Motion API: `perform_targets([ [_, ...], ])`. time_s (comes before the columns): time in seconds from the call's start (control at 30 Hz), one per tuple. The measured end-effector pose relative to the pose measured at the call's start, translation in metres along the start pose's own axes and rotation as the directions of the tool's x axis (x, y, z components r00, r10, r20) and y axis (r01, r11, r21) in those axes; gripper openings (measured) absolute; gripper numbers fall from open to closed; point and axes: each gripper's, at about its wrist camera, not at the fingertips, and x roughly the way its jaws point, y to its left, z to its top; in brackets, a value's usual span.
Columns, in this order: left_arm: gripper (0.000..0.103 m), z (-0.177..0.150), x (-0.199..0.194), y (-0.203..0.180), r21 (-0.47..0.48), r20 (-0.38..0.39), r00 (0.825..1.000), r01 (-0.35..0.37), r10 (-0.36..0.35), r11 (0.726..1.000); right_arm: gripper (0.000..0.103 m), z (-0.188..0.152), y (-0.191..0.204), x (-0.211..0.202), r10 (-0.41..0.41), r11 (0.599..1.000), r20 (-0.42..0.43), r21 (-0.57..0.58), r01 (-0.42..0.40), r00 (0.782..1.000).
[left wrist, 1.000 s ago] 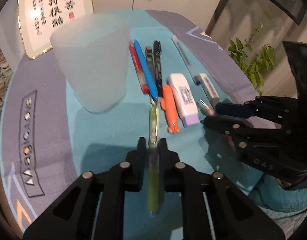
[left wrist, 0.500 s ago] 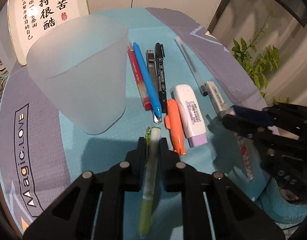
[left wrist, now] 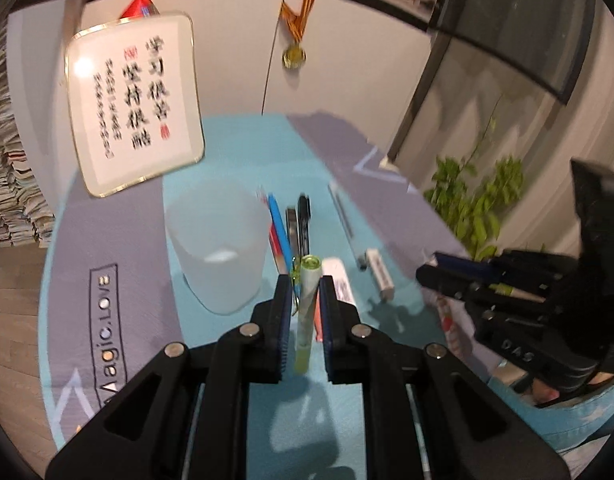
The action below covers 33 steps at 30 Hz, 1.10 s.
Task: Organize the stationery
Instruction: 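Lift the green pen with left tool while right tool lifts the red-checked pen, then lower the red-checked pen into the frosted cup with the right tool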
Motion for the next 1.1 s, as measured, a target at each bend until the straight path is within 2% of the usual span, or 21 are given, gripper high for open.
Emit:
perform_targets([
  [0.23, 0.012, 0.027, -0.022, 0.002, -0.040, 0.103, 0.995, 0.006, -0.002, 0.999, 0.014, 0.016, 0.009, -0.017, 0.005, 1.000, 0.085, -0.006, -0.005, 0.996],
  [0.4, 0.011, 0.052, -0.046, 0.015, -0.074, 0.201, 0.979, -0.011, 0.026, 0.997, 0.014, 0.034, 0.016, -0.026, 0.013, 1.000, 0.148, -0.013, -0.011, 0.989],
  [0.57, 0.011, 0.064, -0.054, 0.034, -0.116, 0.247, 0.967, -0.027, 0.055, 0.993, 0.014, 0.054, 0.026, -0.029, 0.011, 0.999, 0.187, -0.033, -0.005, 0.982],
  [0.7, 0.012, 0.063, -0.036, 0.053, -0.152, 0.213, 0.974, -0.049, 0.081, 0.987, 0.014, 0.073, 0.038, -0.026, 0.007, 0.999, 0.218, -0.050, 0.004, 0.976],
  [0.83, 0.012, 0.054, -0.011, 0.068, -0.177, 0.144, 0.987, -0.042, 0.068, 0.983, 0.014, 0.091, 0.057, -0.022, 0.016, 0.996, 0.244, -0.085, 0.005, 0.970],
  [1.1, 0.012, 0.038, 0.015, 0.080, -0.187, 0.068, 0.997, -0.020, 0.034, 0.982, 0.014, 0.101, 0.081, -0.009, 0.026, 0.988, 0.267, -0.153, 0.016, 0.963],
])
